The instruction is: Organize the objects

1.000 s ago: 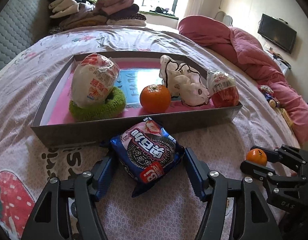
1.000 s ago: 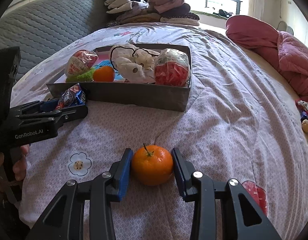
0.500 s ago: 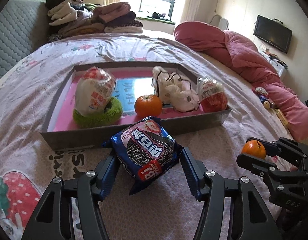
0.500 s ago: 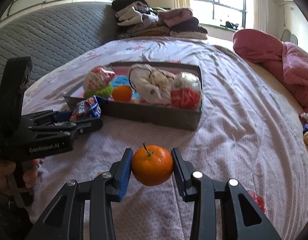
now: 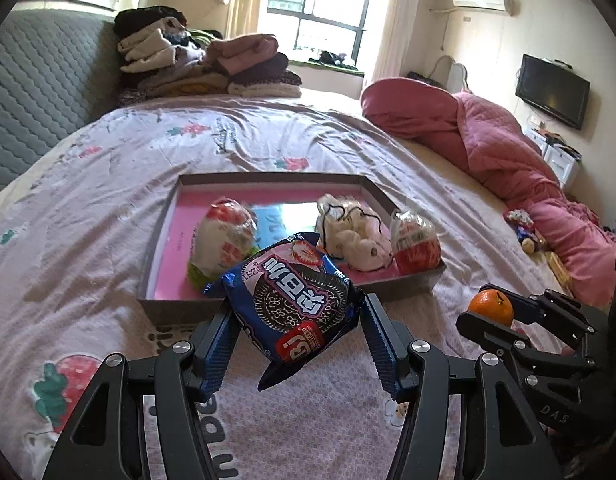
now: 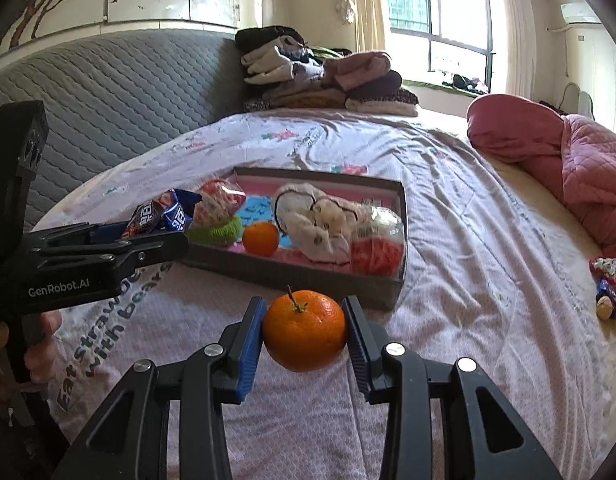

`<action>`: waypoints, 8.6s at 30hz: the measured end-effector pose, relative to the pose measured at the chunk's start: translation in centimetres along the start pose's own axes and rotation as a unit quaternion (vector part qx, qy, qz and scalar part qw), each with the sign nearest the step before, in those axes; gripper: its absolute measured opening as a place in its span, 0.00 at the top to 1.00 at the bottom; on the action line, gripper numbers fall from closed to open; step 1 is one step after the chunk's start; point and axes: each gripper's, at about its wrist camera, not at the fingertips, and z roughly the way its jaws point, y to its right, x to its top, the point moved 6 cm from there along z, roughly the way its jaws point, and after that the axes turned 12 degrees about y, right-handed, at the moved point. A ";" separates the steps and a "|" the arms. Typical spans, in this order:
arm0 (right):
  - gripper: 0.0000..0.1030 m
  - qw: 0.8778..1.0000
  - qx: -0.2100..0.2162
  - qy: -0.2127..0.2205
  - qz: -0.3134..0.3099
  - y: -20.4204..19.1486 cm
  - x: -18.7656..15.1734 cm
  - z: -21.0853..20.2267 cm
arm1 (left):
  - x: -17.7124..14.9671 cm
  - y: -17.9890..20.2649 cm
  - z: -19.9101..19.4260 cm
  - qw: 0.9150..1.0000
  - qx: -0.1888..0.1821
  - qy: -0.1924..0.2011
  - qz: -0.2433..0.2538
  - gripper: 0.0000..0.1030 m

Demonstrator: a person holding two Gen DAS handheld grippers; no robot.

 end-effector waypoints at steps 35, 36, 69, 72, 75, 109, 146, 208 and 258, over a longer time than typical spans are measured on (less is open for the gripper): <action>0.62 0.999 -0.021 0.029 -0.040 0.8 7.5 7.6 | 5.2 -4.0 3.7 0.999 0.031 0.025 0.008 0.40; 0.62 0.998 -0.023 0.025 -0.043 0.8 7.4 8.1 | 5.3 -3.7 4.1 0.999 0.030 0.025 0.010 0.40; 0.62 0.992 -0.020 -0.053 -0.109 0.3 1.5 13.1 | 3.3 1.5 13.6 0.996 0.014 -0.046 0.074 0.40; 0.62 0.991 -0.020 -0.057 -0.122 -0.1 1.0 13.3 | 3.0 1.4 14.1 0.996 0.014 -0.052 0.075 0.40; 0.62 0.990 -0.021 -0.060 -0.128 -0.4 0.5 13.6 | 2.6 1.3 14.6 0.995 0.014 -0.060 0.075 0.39; 0.47 0.991 -0.017 -0.067 -0.111 -0.6 0.8 12.7 | 2.6 0.9 14.0 0.995 0.015 -0.082 0.050 0.38; 0.38 0.998 -0.021 0.016 -0.051 0.0 6.2 8.3 | 7.0 -2.6 5.6 0.996 0.083 0.000 0.018 0.28; 0.30 0.996 -0.039 0.082 0.017 -1.2 3.7 -0.2 | 0.9 -3.3 -3.6 0.992 0.120 0.028 -0.002 0.26; 0.30 0.996 -0.068 0.023 0.049 -0.8 -2.1 2.3 | -4.4 -3.4 -1.5 0.994 0.113 0.000 0.005 0.26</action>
